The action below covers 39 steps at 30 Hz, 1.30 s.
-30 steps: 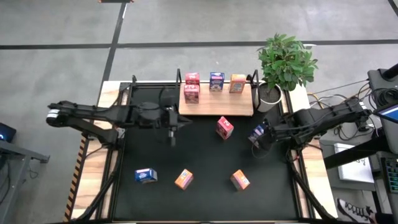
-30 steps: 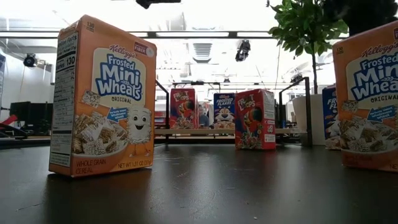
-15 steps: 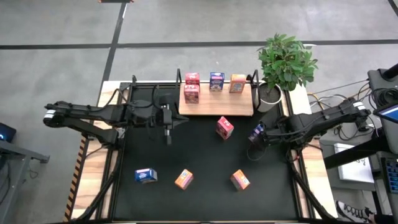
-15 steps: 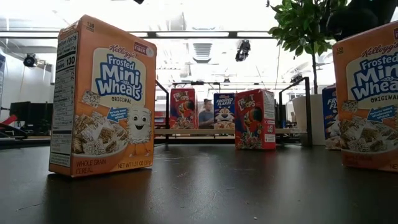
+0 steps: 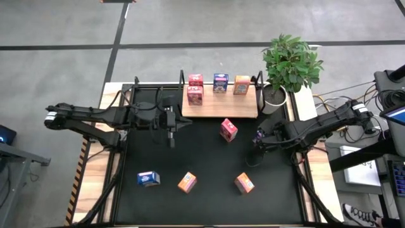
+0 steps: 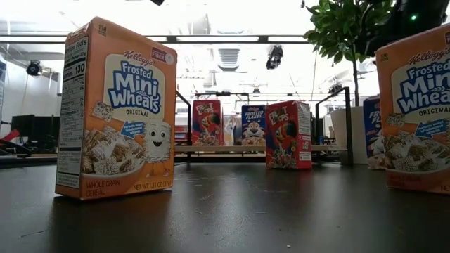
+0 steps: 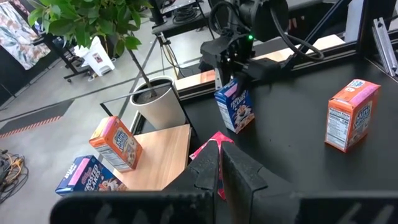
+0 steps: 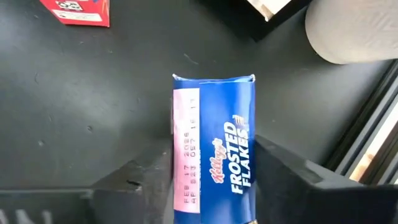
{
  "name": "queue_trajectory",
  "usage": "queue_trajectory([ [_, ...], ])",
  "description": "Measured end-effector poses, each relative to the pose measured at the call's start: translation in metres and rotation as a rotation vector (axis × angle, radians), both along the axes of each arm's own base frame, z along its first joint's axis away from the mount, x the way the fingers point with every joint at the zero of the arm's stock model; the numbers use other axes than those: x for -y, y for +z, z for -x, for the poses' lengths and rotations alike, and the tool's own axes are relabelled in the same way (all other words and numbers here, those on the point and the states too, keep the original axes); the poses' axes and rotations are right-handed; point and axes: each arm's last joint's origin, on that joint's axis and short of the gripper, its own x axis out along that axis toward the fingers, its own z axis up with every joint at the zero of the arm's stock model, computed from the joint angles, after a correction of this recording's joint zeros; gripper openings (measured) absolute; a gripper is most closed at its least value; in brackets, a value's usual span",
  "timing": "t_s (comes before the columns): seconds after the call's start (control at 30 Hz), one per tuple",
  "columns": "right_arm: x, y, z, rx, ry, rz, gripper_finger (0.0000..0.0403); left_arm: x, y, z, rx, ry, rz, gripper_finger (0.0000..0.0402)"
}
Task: Stack cereal on shelf
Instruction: Put the top blue cereal box aligned with the other blue cereal box on the shelf
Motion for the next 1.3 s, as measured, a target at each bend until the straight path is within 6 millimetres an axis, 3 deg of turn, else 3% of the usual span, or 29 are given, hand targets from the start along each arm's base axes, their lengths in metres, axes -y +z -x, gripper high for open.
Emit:
queue_trajectory([
  [0.23,0.0,0.001,0.0,0.012,0.0,-0.003,0.0144,0.0,0.0,0.0,-0.001,0.0,0.0,0.0],
  [0.43,0.0,0.01,0.001,0.042,0.013,-0.011,0.0123,0.0,0.0,0.0,-0.001,0.0,0.0,0.0],
  [0.8,-0.002,0.103,-0.008,0.316,0.163,-0.028,0.012,0.0,0.0,0.0,-0.004,-0.005,-0.016,0.0],
  [0.93,-0.003,0.131,-0.022,0.37,0.262,0.079,0.012,0.0,-0.001,0.0,-0.007,-0.008,-0.027,0.0],
  [1.1,0.001,0.159,-0.054,0.369,0.399,0.219,0.012,0.0,-0.004,0.0,-0.017,-0.011,-0.037,0.0],
  [1.3,0.036,0.164,-0.104,0.229,0.539,0.323,0.0112,0.0,-0.007,0.0,-0.022,-0.011,-0.037,0.0001],
])
